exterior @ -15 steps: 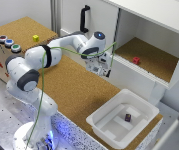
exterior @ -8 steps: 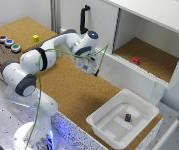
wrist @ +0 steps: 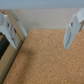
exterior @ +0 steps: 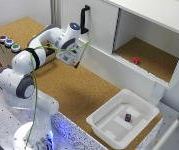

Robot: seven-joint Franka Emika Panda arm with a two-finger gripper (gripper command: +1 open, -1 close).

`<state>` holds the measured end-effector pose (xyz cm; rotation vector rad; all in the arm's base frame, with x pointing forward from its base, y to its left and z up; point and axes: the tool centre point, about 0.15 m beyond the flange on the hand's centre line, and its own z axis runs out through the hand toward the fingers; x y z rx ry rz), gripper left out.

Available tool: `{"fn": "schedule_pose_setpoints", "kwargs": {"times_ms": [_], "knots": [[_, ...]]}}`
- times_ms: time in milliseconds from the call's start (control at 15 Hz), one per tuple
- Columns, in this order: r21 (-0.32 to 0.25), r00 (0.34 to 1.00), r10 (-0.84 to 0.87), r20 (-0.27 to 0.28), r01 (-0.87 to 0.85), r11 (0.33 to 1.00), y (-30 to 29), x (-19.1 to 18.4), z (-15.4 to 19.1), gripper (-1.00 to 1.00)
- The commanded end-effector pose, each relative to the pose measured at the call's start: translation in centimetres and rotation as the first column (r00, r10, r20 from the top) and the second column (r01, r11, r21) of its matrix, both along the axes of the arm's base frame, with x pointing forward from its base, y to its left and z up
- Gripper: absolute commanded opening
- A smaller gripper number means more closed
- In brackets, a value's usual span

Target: Go open the drawer

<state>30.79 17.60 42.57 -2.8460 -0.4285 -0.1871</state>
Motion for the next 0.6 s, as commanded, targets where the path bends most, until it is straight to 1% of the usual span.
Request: {"fn": "schedule_pose_setpoints", "kwargs": {"times_ms": [0, 333, 400, 533], "knots": [[-0.027, 0.994, -0.042, 0.103, 0.045, 0.999, 6.8, -1.2, -2.4, 1.0], [0.025, 0.998, -0.005, 0.059, 0.003, 1.0, 10.4, -0.7, -4.1, 1.0], [0.02, 0.999, -0.002, 0.045, 0.001, 1.0, 10.8, -0.6, -4.6, 1.0], [0.036, 1.0, 0.002, 0.016, -0.003, 0.999, 11.7, -0.1, -5.4, 1.0]]}}
